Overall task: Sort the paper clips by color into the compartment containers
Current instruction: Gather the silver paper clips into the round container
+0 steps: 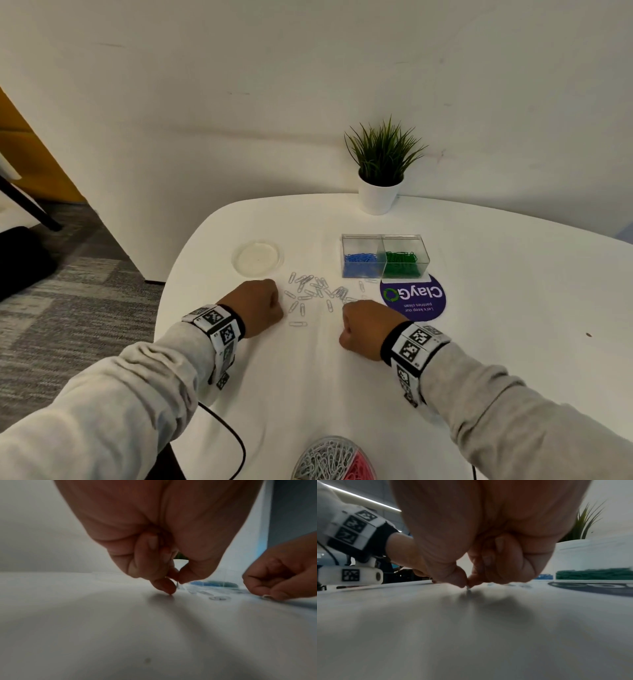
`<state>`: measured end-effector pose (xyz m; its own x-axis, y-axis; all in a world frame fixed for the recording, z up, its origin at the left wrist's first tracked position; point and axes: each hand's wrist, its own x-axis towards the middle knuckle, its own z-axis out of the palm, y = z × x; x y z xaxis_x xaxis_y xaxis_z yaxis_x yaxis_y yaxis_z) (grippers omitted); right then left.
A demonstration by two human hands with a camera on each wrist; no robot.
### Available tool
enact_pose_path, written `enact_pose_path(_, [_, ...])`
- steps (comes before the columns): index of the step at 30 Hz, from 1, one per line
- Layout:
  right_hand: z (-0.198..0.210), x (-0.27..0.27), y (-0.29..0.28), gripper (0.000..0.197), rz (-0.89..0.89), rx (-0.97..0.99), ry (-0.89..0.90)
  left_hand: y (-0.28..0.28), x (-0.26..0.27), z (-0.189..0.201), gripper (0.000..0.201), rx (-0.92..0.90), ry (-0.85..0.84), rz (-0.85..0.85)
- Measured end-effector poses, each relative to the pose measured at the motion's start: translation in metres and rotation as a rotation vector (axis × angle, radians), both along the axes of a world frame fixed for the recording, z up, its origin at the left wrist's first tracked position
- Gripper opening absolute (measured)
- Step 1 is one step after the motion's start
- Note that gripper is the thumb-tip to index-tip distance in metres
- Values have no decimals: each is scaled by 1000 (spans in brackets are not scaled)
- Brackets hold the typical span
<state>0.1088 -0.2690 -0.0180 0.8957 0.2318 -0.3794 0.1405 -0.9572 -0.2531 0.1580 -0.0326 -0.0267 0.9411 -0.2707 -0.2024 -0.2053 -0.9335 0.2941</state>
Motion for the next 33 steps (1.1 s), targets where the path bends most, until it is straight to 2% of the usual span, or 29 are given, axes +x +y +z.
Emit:
enact_pose_path(2, [5,5,4,13,-135,194,65,1,3,3,4,-211,92,155])
enact_pose_path(3, [8,9,4,14,-258,385,112,0,4,5,12,-370,174,257])
enact_pose_path(5, [11,15,1,21,-610,1000,259,-1,5,9,22,-808,382,505])
enact_pose_path(6, [12,17,-1,22,-776,1334,321,0,4,11,23,-1009,478,620])
enact_pose_path(7, [14,20,-6,23,-877,1570,349,2,4,15,20,-1167,566,714])
enact_pose_path(8, [16,22,-10,24,-930,1680,343,4,4,16,16,-1263,629,772])
enact_pose_path(9, [17,25,-13,26,-948,1703,331,4,4,18,14,-1306,669,797])
enact_pose_path(11, [18,31,-13,26,-958,1613,304,2,4,18,15,-1215,648,720])
enact_pose_path(13, [17,36,-8,17,-874,1375,261,-4,2,16,13,-863,461,437])
enact_pose_path(15, [15,40,1,16,-573,852,110,-11,-3,12,11,-404,193,8])
enact_pose_path(16, [11,42,6,16,-377,561,24,-14,-7,9,8,-226,111,-147])
enact_pose_path(17, [7,43,12,20,-214,309,-47,-18,-10,8,5,-85,52,-231])
enact_pose_path(18, [4,44,17,25,-117,137,-88,-20,-13,6,12,32,-2,-267])
enact_pose_path(19, [0,44,20,28,-78,54,-115,-23,-16,3,18,119,-48,-294])
enact_pose_path(22, [-12,44,22,19,-58,-14,-155,-27,-25,1,24,251,-128,-365])
enact_pose_path(24, [-15,39,23,8,-7,-58,-161,-26,-32,3,22,304,-109,-389])
enact_pose_path(26, [-9,27,23,8,55,-95,-163,-21,-41,7,19,309,-51,-374])
enact_pose_path(29, [16,-4,19,13,120,-2,-140,-10,-58,27,23,237,69,-329])
enact_pose_path(33, [54,-69,17,2,268,185,-137,10,-85,48,36,56,279,-270])
